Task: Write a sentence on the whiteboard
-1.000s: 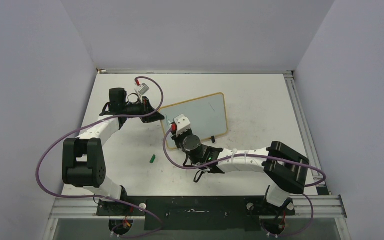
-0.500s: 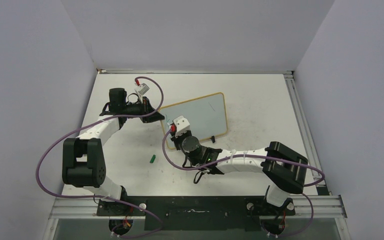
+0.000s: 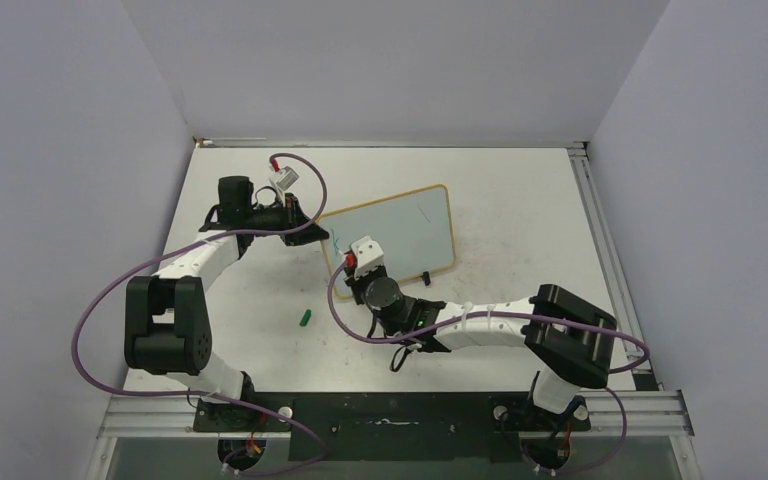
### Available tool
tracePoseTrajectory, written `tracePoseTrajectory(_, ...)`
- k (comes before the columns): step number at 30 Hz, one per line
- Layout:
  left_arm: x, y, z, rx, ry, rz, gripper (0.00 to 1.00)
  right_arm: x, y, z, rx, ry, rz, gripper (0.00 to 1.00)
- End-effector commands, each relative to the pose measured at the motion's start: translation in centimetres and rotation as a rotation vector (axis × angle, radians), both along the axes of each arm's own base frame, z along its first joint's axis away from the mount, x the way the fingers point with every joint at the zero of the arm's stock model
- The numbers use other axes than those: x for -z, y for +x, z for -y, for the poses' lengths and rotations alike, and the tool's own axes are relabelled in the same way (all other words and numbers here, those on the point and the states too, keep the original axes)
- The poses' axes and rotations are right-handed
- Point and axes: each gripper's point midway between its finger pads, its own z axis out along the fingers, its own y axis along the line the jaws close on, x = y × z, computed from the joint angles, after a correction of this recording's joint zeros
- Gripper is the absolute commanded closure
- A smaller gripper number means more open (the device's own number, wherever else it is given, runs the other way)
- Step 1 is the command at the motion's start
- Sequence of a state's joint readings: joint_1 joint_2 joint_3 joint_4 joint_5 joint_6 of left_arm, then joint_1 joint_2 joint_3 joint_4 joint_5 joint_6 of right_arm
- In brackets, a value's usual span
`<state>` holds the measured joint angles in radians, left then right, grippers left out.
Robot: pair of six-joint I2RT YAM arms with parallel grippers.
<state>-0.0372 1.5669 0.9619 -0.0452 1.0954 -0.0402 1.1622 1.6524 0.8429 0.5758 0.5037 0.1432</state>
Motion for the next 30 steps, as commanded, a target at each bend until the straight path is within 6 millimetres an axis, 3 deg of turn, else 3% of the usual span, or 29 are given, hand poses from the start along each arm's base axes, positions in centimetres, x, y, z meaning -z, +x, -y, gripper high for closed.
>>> tracePoseTrajectory(1, -1.9, 0.3, -0.2, 0.004, -0.003, 0.052, 1.00, -1.2, 0.5, 1.2, 0.051, 0.024, 0.018, 0.95)
tracePoseTrajectory(9, -1.9, 0.3, -0.2, 0.003, -0.002, 0.049, 1.00, -4.4, -0.2, 0.8, -0.006, 0.103, 0.058, 0.95)
tracePoseTrajectory(24, -1.9, 0.3, -0.2, 0.004, -0.002, 0.049, 1.00, -4.0, 1.6, -0.1, -0.016, 0.085, 0.066, 0.95)
tracePoseTrajectory(30, -1.9, 0.3, -0.2, 0.005, -0.001, 0.049, 1.00, -3.3, 1.7, 0.5, 0.007, 0.069, 0.055, 0.95)
